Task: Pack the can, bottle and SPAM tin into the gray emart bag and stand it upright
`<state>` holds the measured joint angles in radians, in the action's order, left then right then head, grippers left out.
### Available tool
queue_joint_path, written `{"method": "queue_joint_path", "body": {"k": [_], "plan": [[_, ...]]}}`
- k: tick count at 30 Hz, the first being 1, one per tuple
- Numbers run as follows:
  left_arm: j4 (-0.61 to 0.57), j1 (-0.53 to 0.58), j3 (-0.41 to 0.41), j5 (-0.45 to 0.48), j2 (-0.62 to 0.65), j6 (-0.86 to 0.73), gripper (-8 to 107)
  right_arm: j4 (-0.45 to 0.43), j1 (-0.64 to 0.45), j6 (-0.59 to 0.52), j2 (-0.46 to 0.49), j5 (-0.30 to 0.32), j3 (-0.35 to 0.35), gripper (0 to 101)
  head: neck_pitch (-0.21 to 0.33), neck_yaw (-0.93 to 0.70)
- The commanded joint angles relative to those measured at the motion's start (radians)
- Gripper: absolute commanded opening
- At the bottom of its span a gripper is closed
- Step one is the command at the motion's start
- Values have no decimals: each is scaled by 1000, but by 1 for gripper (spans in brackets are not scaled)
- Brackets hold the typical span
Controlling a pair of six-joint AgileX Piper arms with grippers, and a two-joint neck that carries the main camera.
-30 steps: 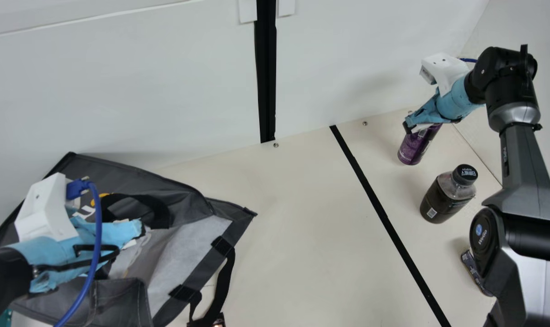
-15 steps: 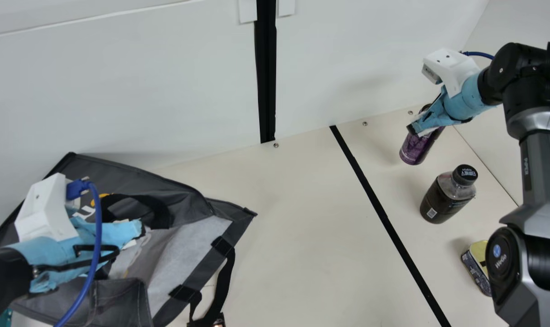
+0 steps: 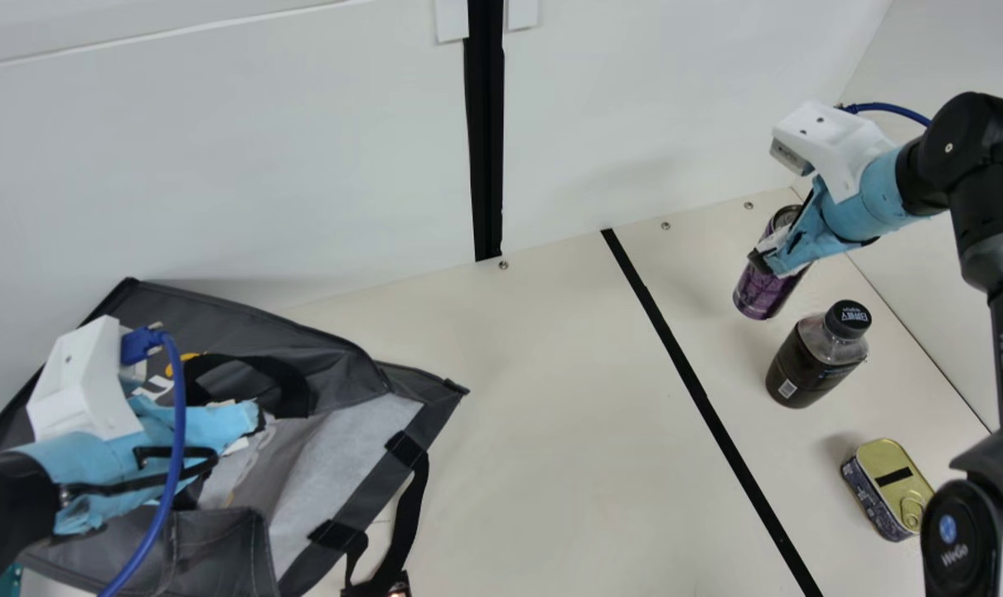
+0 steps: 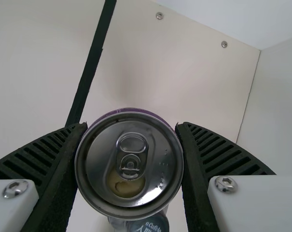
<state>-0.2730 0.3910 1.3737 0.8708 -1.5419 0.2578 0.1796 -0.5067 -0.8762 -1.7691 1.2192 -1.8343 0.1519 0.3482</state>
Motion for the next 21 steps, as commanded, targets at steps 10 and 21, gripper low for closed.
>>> {"method": "queue_joint_path", "body": {"k": [10,21], "plan": [[0,0,0,0,0,0,-8,41,-5,-120,113,1,120,0,23,1],[0,0,0,0,0,0,-8,79,-9,-236,211,1,234,0,23,1]]}}
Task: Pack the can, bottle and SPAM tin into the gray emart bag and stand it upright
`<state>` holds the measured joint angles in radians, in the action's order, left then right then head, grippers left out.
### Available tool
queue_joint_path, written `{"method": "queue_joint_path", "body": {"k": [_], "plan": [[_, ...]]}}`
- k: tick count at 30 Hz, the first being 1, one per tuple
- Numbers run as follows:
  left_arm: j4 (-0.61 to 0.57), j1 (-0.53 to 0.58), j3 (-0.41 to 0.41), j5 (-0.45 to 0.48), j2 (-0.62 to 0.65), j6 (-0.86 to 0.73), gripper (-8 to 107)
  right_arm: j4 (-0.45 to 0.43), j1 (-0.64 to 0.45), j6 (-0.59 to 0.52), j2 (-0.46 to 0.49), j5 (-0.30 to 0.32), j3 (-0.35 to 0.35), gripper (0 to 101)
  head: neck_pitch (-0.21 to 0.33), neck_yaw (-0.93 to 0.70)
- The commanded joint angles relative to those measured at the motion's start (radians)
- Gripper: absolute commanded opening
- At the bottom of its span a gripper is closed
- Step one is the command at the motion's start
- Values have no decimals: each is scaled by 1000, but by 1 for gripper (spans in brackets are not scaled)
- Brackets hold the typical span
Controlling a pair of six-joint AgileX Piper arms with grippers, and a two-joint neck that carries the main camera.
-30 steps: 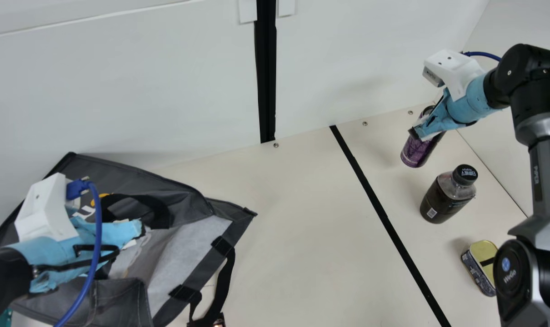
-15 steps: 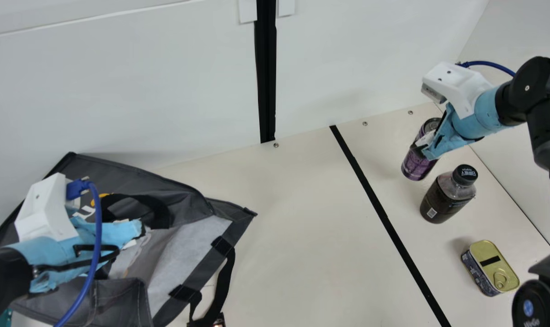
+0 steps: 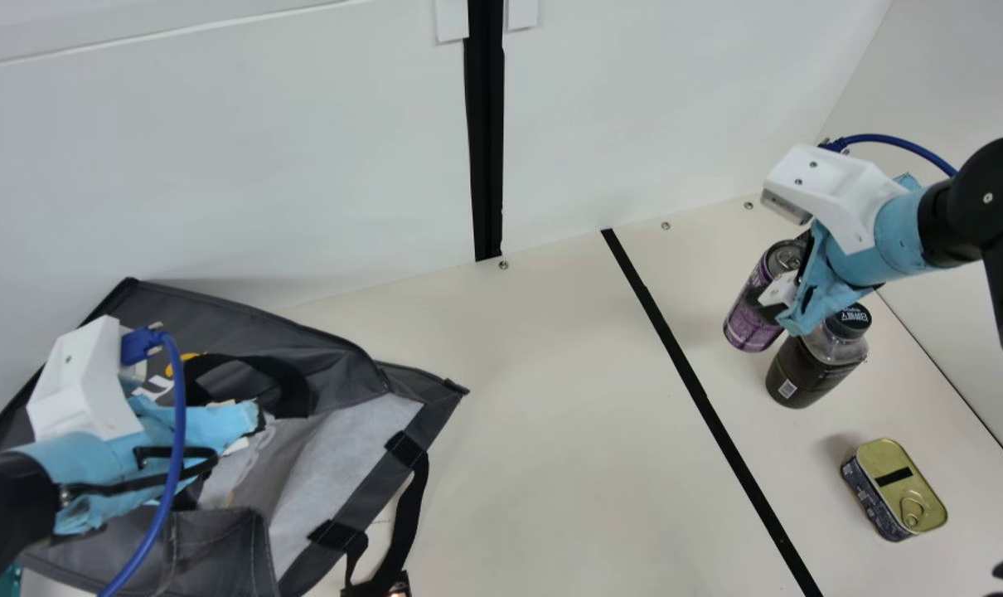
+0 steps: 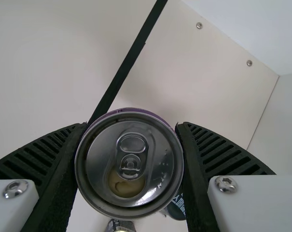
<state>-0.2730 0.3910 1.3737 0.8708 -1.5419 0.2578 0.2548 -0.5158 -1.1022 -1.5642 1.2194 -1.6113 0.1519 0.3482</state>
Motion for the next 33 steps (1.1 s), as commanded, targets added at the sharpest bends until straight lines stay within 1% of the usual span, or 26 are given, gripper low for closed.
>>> {"method": "queue_joint_path", "body": {"k": [1,15,26,33], "plan": [[0,0,0,0,0,0,-8,7,0,-19,15,1,21,0,23,1],[0,0,0,0,0,0,-8,45,6,-130,140,1,170,0,23,1],[0,0,0,0,0,0,-8,52,26,-194,240,1,298,0,23,1],[0,0,0,0,0,0,-8,54,50,-223,287,1,374,0,23,1]]}}
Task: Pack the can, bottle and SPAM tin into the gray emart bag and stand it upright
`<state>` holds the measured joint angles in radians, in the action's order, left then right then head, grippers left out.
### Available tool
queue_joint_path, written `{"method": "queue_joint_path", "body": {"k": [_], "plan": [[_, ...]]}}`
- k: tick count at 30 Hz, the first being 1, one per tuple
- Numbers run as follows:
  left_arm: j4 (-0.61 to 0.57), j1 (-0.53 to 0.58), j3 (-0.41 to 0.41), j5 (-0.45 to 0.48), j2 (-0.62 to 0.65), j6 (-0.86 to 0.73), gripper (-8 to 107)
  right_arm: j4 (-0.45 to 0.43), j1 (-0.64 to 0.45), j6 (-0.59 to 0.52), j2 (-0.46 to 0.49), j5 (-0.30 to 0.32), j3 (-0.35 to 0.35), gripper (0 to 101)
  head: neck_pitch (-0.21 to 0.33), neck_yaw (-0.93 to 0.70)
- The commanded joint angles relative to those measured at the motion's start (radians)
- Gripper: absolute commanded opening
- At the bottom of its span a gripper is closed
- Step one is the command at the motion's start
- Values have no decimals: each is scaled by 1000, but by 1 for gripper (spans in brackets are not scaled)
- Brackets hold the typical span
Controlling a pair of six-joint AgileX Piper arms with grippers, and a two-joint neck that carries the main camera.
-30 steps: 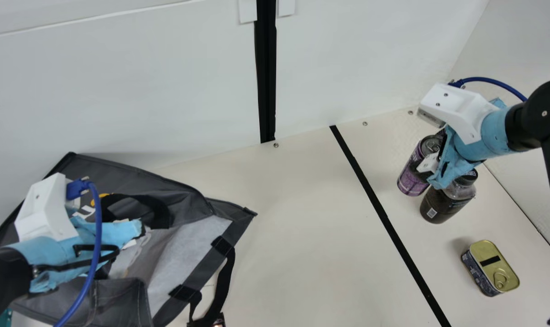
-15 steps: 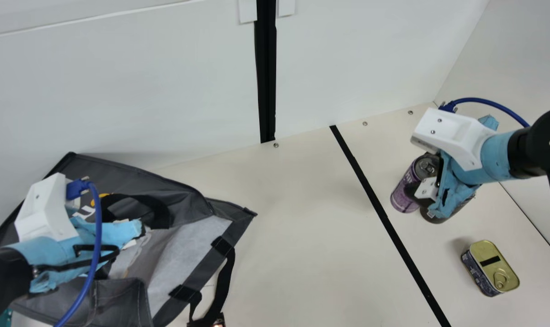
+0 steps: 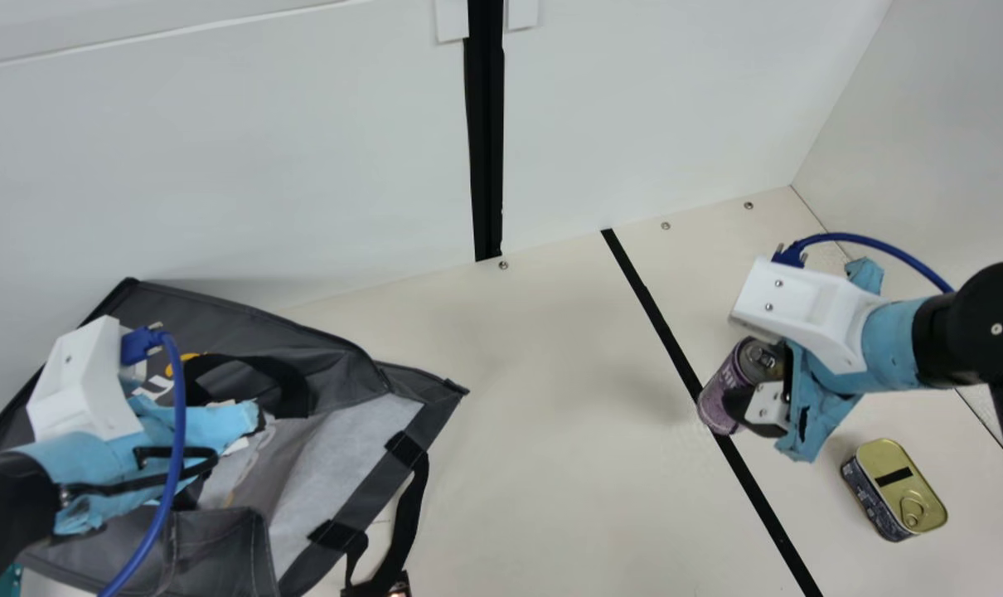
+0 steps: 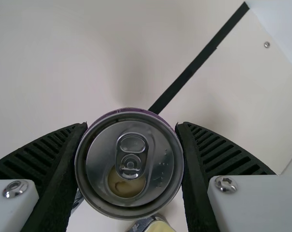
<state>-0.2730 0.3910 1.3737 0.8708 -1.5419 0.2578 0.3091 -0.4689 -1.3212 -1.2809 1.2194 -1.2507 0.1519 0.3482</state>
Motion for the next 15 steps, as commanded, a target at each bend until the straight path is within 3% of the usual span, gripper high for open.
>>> {"method": "queue_joint_path", "body": {"k": [1,15], "plan": [[0,0,0,0,0,0,-8,0,8,-8,10,1,23,0,23,1],[0,0,0,0,0,0,-8,23,59,-54,37,1,100,0,23,1]]}}
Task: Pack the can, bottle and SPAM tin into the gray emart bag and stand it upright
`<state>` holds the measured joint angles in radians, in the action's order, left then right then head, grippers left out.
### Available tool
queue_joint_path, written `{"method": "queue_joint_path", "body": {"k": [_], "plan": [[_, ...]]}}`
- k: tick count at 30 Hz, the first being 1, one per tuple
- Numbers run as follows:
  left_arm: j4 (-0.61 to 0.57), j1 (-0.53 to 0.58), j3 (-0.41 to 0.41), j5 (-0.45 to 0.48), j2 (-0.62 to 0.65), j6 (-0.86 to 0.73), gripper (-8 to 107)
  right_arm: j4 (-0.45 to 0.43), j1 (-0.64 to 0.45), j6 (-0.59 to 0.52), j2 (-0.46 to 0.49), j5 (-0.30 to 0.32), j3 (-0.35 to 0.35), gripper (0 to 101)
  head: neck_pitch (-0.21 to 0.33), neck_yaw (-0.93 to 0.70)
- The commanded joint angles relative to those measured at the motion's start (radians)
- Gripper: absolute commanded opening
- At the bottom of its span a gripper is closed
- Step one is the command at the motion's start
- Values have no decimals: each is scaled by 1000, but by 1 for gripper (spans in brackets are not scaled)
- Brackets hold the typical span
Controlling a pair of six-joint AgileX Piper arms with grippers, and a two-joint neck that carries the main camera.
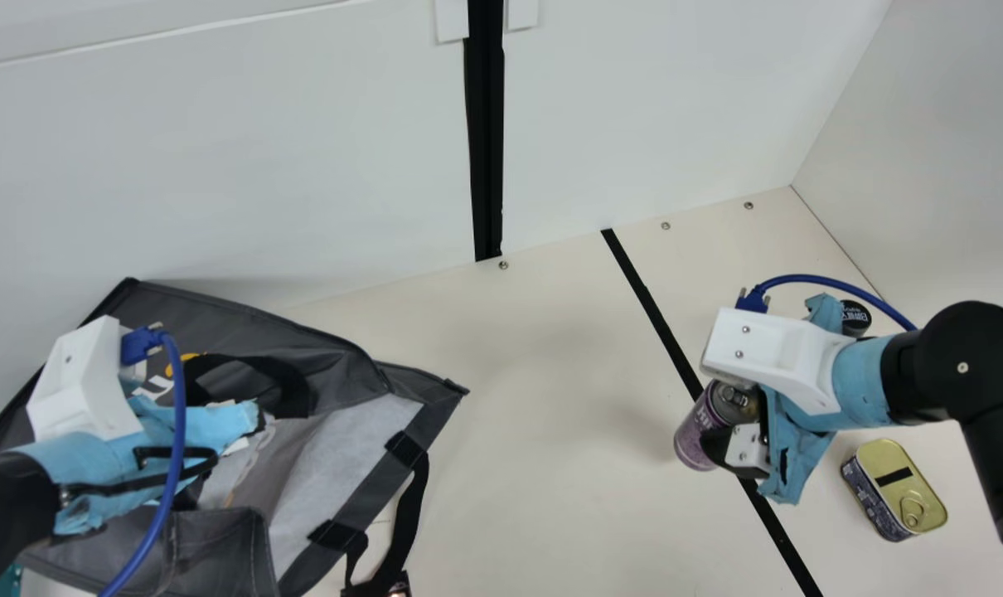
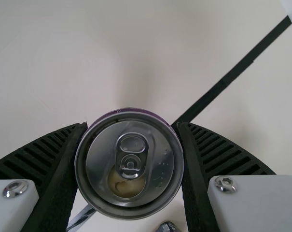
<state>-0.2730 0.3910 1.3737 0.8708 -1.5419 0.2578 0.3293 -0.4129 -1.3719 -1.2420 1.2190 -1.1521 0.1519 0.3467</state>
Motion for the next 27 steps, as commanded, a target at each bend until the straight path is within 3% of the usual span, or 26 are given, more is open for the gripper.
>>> {"method": "queue_joint_path", "body": {"k": [1,17,27], "plan": [[0,0,0,0,0,0,-8,8,4,-9,-3,1,4,0,23,2],[0,0,0,0,0,0,-8,206,56,-49,-21,1,10,0,23,2],[0,0,0,0,0,0,-8,339,142,6,-17,1,16,0,23,2]]}}
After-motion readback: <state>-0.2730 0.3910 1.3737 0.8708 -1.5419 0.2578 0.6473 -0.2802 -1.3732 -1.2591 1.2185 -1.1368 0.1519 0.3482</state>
